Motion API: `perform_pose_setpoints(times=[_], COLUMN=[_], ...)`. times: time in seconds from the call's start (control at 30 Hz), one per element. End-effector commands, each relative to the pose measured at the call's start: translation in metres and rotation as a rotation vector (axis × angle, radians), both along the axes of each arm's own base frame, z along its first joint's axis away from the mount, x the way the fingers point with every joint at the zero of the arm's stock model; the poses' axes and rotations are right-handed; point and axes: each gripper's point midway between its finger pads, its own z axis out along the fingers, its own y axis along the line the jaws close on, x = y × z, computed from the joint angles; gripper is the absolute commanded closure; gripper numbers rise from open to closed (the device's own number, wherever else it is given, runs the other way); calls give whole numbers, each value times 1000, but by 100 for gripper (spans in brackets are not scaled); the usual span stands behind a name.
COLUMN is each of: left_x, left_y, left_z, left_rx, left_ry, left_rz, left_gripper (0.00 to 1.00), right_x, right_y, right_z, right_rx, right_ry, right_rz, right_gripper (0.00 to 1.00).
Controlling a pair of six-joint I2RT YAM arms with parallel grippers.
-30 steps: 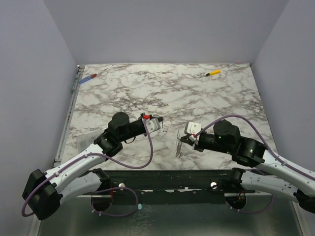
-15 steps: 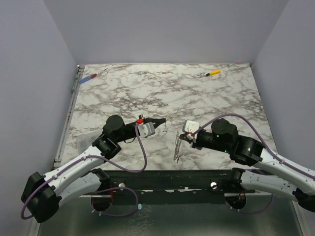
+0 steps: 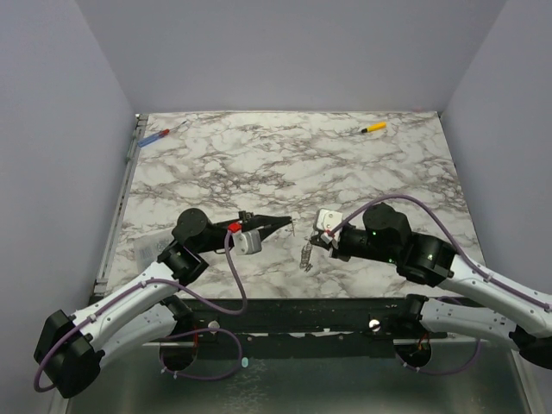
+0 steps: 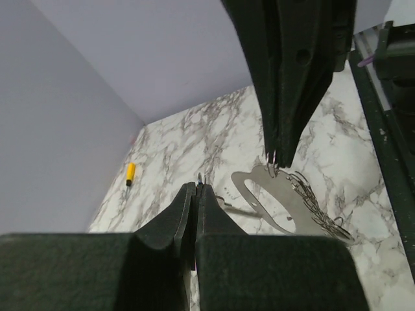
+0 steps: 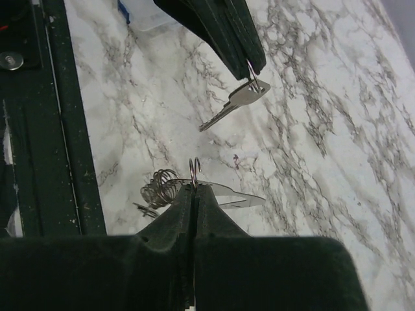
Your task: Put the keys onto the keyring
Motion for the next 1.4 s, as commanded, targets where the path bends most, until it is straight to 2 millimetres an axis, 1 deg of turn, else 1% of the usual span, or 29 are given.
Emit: perform_pose_setpoints(times=[0.0,0.13,0.27,0.73,1.0,1.37], left_x=[-28,-36,-38,-47,-56,-59], left_y=[-6,-8,-8,-13,-15,-17], left_z=[-2,-2,-5,-10,-12,-15], left_rx=[21,25,32,47,58,64], left_ry=[-39,-29,-18,2,16,23], left_rz=[-169,-215,-227,-271,-322,-338], left_gripper=[100,100,100,100,100,100], right_x=[-15,-23,-26,-21,-21,-22], right_y=[12,16,19,22,24,25], right_z=[14,18,17,21,18,18], right_rx=[26,26,2,-2,-10,-9], right_ry=[41,77,112,87,95,98], right_rz=[94,137,154,147,157,163], right_gripper=[99,99,99,99,99,99])
